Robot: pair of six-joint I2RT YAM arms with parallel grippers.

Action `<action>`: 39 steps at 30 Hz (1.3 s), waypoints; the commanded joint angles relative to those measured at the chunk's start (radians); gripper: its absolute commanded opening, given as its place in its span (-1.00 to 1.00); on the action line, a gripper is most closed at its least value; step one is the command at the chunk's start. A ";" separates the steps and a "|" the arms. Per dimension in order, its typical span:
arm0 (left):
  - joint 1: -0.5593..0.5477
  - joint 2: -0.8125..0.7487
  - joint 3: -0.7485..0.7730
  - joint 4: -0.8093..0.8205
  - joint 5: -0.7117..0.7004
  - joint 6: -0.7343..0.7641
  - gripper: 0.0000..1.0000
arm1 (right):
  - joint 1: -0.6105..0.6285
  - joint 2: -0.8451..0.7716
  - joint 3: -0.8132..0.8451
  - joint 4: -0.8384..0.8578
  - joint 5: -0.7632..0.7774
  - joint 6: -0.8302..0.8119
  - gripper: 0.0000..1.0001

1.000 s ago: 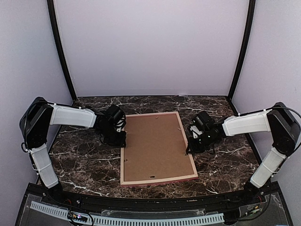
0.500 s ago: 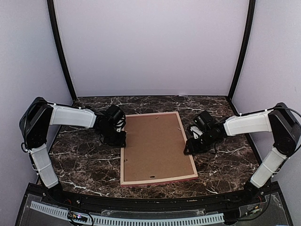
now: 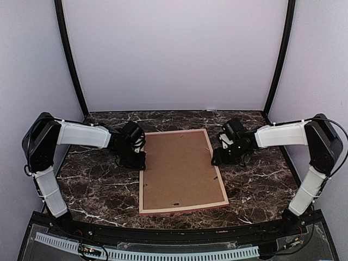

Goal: Put the photo into the frame
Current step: Press the fastener onto the backboard.

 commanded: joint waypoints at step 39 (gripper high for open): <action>-0.033 0.018 -0.003 -0.039 0.006 0.090 -0.55 | -0.112 0.371 0.360 0.048 -0.043 -0.183 -0.20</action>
